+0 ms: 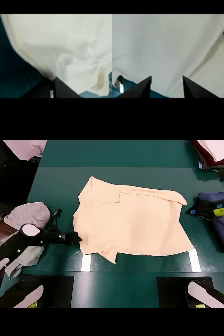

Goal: Fold the shirts.

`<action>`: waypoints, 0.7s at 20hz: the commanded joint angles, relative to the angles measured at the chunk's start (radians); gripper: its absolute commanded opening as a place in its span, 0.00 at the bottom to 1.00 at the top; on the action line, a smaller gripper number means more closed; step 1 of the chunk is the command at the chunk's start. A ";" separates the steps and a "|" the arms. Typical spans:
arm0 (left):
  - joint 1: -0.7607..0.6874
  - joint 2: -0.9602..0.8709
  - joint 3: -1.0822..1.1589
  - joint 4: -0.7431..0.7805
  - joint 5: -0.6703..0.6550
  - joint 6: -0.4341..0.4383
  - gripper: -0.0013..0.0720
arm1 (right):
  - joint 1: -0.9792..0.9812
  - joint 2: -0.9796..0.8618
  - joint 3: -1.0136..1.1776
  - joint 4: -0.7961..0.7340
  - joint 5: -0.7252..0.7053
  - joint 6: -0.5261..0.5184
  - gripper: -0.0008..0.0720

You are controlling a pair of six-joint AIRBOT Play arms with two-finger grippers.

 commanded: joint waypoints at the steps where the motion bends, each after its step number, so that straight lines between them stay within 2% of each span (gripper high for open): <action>1: -0.006 0.001 0.134 0.080 -0.079 -0.012 0.06 | -0.139 0.027 -0.117 -0.111 0.013 0.000 0.61; 2: -0.006 0.001 0.183 0.102 -0.092 -0.012 0.06 | -0.198 0.032 -0.177 -0.174 0.005 0.000 0.65; 4: -0.006 0.001 0.254 0.108 -0.096 -0.008 0.06 | -0.312 0.016 -0.276 -0.225 -0.010 -0.005 0.86; 9: -0.006 0.000 0.298 0.105 -0.053 -0.009 0.06 | -0.486 -0.046 -0.415 -0.215 -0.053 -0.048 0.80; 14: -0.006 0.000 0.298 0.102 -0.050 -0.008 0.06 | -0.429 -0.046 -0.467 -0.214 -0.109 -0.047 0.80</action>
